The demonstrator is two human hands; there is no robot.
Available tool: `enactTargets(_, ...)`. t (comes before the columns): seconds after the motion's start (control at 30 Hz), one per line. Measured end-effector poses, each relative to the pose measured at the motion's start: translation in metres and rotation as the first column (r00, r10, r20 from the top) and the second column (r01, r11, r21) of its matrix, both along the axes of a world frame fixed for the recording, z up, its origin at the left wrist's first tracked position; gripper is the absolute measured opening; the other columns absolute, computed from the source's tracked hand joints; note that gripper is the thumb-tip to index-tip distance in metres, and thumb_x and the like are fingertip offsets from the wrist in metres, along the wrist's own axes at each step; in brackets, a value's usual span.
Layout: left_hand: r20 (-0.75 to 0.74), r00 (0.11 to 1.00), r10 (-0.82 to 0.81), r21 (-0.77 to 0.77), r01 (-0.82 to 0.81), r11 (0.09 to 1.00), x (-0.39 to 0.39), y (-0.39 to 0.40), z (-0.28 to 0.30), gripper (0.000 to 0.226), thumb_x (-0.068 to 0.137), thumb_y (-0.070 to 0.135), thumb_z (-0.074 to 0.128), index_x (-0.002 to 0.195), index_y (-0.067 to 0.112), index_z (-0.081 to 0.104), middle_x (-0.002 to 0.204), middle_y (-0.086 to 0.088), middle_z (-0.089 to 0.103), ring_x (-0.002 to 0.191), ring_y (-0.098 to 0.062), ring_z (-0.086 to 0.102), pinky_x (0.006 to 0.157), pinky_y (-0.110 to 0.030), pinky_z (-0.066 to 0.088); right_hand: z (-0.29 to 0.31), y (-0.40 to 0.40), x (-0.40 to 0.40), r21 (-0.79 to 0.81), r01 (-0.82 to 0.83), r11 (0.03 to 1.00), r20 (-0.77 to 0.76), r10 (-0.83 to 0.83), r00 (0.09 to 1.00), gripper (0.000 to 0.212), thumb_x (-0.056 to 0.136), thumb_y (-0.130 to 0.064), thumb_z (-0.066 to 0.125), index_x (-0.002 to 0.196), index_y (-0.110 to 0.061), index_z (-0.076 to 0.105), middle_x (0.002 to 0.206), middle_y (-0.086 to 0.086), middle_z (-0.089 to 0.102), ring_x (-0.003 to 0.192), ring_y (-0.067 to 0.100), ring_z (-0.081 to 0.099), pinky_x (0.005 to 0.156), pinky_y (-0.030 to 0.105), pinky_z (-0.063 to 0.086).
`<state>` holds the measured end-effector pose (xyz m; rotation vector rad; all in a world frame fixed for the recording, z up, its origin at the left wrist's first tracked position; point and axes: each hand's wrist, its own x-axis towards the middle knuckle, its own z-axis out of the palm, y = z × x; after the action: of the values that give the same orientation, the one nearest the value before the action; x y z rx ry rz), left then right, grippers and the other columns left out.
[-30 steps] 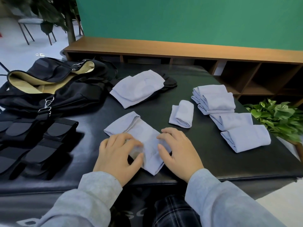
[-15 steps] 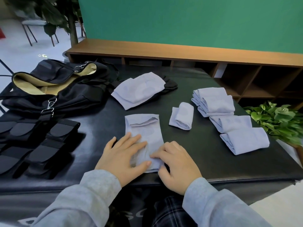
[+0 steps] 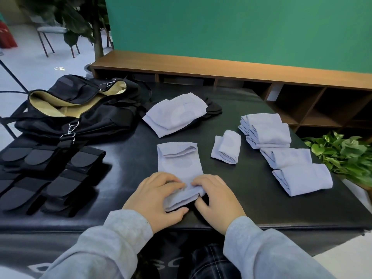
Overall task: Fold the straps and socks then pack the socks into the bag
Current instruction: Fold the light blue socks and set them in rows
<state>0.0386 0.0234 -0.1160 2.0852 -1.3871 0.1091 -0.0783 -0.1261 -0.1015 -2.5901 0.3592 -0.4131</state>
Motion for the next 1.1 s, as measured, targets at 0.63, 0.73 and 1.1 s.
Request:
enactTargets(0.63, -0.354, 0.819, 0.451, 0.057, -0.463, 0.885, 0.007, -0.01, 0.007, 0.032, 0.091, 0.043, 0.048, 0.122, 0.035, 0.042, 0.087, 0.009, 0.052, 0.081, -0.001, 0.047, 0.073, -0.022, 0.038, 0.005, -0.005, 0.025, 0.102, 0.352, 0.93, -0.063, -0.347, 0.936, 0.017, 0.096, -0.042, 0.042, 0.096, -0.03, 0.053, 0.087, -0.016, 0.056, 0.088, 0.01, 0.053, 0.075, 0.028, 0.041)
enactTargets(0.73, -0.332, 0.797, 0.504, 0.072, -0.511, 0.856, 0.006, -0.014, 0.009, 0.029, 0.092, 0.042, 0.046, 0.119, 0.031, 0.042, 0.086, 0.007, 0.052, 0.079, -0.004, 0.046, 0.071, -0.024, 0.037, 0.007, -0.005, 0.028, 0.052, 0.376, 0.925, -0.079, -0.371, 0.925, 0.022, 0.097, -0.043, 0.038, 0.098, -0.027, 0.053, 0.09, -0.013, 0.058, 0.087, 0.012, 0.052, 0.074, 0.03, 0.041)
enactTargets(1.1, -0.133, 0.787, 0.602, 0.166, -0.582, 0.796, 0.007, -0.028, 0.018, 0.021, 0.096, 0.04, 0.038, 0.112, 0.026, 0.038, 0.082, 0.01, 0.043, 0.08, -0.015, 0.045, 0.062, -0.028, 0.034, 0.008, -0.002, 0.036, -0.089, 0.396, 0.914, -0.132, -0.404, 0.905, 0.02, 0.1, -0.039, 0.031, 0.104, -0.023, 0.042, 0.103, -0.009, 0.05, 0.085, 0.018, 0.051, 0.065, 0.03, 0.035)
